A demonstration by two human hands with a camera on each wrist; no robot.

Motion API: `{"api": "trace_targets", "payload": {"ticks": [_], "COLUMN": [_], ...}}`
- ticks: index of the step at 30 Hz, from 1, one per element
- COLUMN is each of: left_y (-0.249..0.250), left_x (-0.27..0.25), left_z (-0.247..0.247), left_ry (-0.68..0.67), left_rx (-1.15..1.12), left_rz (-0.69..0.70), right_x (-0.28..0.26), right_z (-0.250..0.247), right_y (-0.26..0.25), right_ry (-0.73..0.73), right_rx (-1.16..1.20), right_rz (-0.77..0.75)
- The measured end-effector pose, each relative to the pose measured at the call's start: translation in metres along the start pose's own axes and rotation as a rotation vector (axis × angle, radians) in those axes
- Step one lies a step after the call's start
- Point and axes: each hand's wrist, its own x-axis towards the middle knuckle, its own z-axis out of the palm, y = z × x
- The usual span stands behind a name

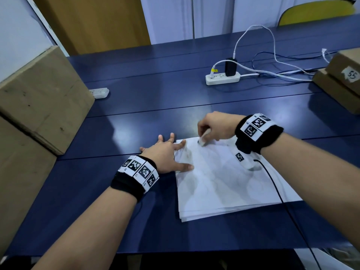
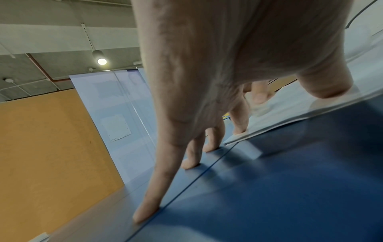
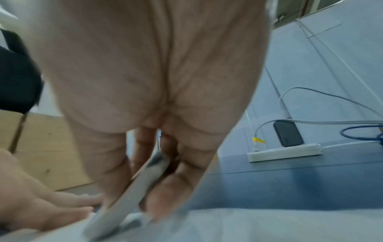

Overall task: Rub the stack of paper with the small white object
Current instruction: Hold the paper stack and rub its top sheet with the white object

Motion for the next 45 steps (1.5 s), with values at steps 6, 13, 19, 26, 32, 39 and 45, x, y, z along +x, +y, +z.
{"api": "trace_targets", "payload": {"ticks": [6, 13, 19, 26, 32, 39, 45], "left_y": [0.001, 0.001, 0.000, 0.002, 0.001, 0.000, -0.002], "left_x": [-0.001, -0.001, 0.000, -0.001, 0.001, 0.001, 0.008], "left_z": [-0.001, -0.001, -0.001, -0.002, -0.003, -0.001, 0.002], "left_ry": [-0.006, -0.006, -0.004, -0.011, -0.012, 0.002, 0.001], "left_rx": [-0.009, 0.000, 0.008, 0.003, 0.014, 0.004, 0.015], "left_rz": [-0.003, -0.001, 0.005, -0.005, -0.001, 0.002, 0.010], "right_x": [-0.019, -0.001, -0.022, -0.012, -0.025, -0.022, -0.015], "right_z": [0.001, -0.003, 0.004, -0.002, 0.003, 0.002, 0.002], "right_y": [-0.003, 0.005, -0.006, 0.007, -0.003, -0.003, -0.002], "right_ry": [-0.207, 0.108, -0.231, 0.015, -0.184, -0.097, 0.021], "right_rx": [0.050, 0.014, 0.001, 0.039, 0.002, 0.019, -0.030], "right_rz": [-0.026, 0.031, -0.038, 0.020, -0.021, -0.001, 0.041]}}
